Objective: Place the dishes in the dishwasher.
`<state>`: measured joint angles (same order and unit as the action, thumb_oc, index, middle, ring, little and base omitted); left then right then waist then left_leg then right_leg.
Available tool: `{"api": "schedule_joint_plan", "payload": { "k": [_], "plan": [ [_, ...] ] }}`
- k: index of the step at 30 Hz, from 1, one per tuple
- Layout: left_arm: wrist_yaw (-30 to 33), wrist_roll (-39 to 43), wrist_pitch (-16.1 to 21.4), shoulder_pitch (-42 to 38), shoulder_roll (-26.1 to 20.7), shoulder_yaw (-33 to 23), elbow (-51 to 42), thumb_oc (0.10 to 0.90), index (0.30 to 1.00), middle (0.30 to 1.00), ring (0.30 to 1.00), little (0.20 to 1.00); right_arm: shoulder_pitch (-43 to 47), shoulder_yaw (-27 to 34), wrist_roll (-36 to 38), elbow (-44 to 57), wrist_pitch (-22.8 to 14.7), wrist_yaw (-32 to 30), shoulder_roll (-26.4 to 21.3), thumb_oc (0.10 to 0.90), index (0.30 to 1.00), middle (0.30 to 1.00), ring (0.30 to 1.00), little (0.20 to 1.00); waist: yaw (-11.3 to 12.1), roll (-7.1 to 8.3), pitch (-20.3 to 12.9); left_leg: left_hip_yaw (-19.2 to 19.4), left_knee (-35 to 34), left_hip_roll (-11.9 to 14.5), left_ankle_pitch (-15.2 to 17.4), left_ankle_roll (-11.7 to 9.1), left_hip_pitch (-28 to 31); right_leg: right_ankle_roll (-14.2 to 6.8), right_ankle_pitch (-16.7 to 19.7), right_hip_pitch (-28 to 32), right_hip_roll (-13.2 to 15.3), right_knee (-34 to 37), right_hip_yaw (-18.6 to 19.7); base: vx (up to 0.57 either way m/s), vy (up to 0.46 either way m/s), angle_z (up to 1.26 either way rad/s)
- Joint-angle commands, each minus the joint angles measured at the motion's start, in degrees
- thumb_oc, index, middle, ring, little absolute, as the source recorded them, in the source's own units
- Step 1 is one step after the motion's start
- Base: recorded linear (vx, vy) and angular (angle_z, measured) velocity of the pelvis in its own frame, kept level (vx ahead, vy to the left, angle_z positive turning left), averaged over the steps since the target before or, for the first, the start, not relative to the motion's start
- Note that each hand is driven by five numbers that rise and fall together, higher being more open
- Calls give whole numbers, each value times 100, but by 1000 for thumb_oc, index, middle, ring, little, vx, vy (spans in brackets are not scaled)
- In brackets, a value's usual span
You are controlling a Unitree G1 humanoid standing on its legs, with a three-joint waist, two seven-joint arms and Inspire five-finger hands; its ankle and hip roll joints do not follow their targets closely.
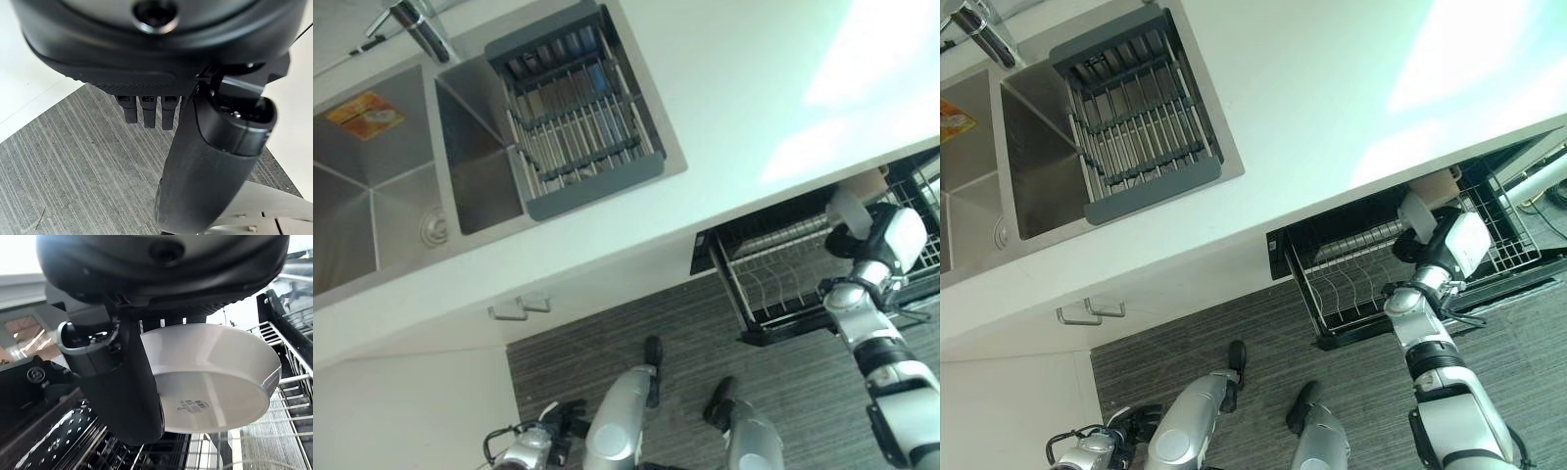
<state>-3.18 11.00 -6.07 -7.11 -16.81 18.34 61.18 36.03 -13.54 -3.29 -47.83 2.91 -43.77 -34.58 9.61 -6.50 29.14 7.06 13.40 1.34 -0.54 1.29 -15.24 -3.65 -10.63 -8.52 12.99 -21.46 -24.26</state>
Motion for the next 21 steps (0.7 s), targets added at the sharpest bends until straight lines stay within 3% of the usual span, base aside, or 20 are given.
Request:
{"api": "schedule_joint_plan", "payload": {
  "k": [1, 7, 12, 16, 17, 18, 21],
  "plan": [
    [-8, 93, 0, 291, 31, 261, 6, 800, 900, 900, 900, 900, 727, -239, -381, 43, -362, -303, -568, 400, 300, 300, 300, 300, -21, -150, -83, -437, 379, 26, 848, -197, 8, -28, 118, -13, -203, 427, 350, -48, 35, 0],
    [-50, 189, 51, 233, 113, 363, -96, 800, 900, 900, 900, 900, 1122, -548, -325, -105, -248, -255, -365, 400, 300, 300, 300, 300, 23, -330, 62, -420, 379, 5, 729, -202, -156, 0, 115, -245, -158, 263, 337, -24, 56, 1],
    [-82, 344, 19, 225, 124, 395, -231, 800, 900, 900, 900, 900, 1326, -652, -257, -169, -91, -199, -273, 400, 300, 300, 300, 300, 82, -388, 65, -382, 379, -5, 652, -180, -435, -11, 94, -629, -100, 34, 339, -24, 43, 3],
    [-67, 457, 57, 195, 130, 450, -334, 800, 900, 900, 900, 900, 1459, -674, 38, -314, -18, 251, -229, 400, 300, 300, 300, 300, 121, -433, 65, -368, 379, -15, 583, -167, -665, -12, 72, -951, -45, -161, 365, -11, 28, -1],
    [-66, 488, 49, 195, 128, 457, -358, 800, 900, 900, 900, 900, 1484, -683, 146, -346, -21, 467, -220, 557, 535, 535, 535, 535, 129, -438, 65, -364, 379, -12, 570, -171, -700, -10, 72, -993, -40, -181, 367, -11, 11, -4],
    [-67, 499, 22, 198, 122, 457, -412, 800, 900, 900, 900, 900, 1506, -701, 372, -372, -96, 905, -191, 800, 900, 900, 900, 900, 141, -443, 65, -364, 379, -6, 551, -178, -759, -7, 73, -1053, -39, -202, 367, 0, 0, 0],
    [-97, 509, -128, 176, 42, 415, -571, 800, 900, 900, 900, 900, 1542, -784, 1005, -400, 127, 2166, -73, 800, 900, 900, 900, 900, 180, -434, 65, -358, 379, 33, 490, -211, -919, 2, 75, -1211, -31, -268, 361, 0, 0, 0]
  ]
}}
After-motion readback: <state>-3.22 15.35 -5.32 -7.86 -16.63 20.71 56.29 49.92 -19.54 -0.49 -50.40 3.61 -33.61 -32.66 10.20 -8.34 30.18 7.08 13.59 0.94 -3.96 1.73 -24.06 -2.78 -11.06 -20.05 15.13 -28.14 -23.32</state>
